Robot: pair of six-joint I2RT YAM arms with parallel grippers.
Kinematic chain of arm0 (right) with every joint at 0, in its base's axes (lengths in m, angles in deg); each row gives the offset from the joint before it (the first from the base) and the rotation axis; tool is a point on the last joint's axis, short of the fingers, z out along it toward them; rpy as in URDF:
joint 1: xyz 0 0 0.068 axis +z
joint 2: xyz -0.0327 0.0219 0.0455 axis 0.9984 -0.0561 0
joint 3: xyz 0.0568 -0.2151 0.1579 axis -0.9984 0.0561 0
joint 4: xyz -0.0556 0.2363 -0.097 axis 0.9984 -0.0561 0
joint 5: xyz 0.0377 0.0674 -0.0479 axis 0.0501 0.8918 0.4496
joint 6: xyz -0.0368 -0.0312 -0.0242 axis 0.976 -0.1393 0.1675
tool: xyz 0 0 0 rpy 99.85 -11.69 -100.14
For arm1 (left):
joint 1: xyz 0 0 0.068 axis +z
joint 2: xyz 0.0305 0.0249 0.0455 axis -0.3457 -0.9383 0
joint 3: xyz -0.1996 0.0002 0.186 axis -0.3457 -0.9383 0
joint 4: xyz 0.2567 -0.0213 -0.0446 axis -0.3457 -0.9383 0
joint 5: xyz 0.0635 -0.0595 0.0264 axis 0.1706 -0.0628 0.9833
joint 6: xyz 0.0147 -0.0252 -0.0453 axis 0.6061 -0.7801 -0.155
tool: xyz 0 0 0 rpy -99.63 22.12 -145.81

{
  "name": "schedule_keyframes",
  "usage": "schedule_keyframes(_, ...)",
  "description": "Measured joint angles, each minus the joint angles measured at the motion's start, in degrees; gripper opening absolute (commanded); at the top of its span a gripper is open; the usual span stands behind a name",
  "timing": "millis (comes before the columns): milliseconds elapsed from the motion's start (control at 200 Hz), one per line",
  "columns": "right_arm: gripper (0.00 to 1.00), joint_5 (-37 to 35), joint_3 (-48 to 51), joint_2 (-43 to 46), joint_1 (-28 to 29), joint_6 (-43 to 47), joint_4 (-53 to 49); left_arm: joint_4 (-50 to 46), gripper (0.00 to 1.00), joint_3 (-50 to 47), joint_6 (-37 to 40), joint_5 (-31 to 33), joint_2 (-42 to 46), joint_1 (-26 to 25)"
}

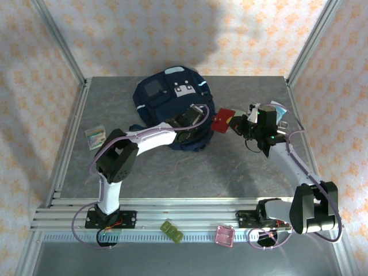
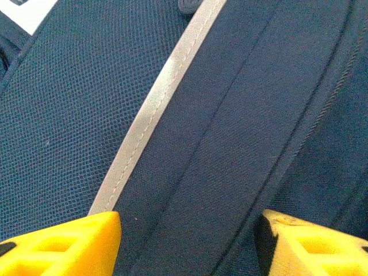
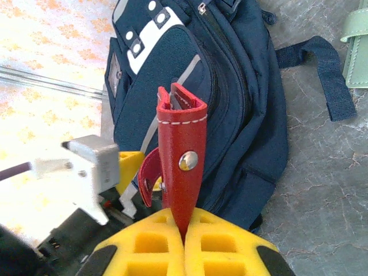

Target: Pack the student bag

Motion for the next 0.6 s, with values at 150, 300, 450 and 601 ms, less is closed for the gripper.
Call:
schedule_keyframes(150,0.0,0.0,0.0,0.0,0.0,-0.3,0.4,0.6,0.19,1.4,3.1,1.4,-1.9,-0.4)
schedule_keyframes(300,0.0,0.0,0.0,0.0,0.0,-0.3,0.6,0.5,0.0,3.2,4.4,2.3,-2.0,-0.5)
schedule_keyframes(450,0.0,0.2,0.7,0.0,0.0,-0.8,1.8,-0.3,0.0,4.9,4.8,2.2,-1.8,0.2)
schedule_keyframes(601,0.0,1.3,2.0,-1.0,0.1,-2.2,4.1,-2.3,0.0,6.4,3.8,2.2,-0.4,0.9)
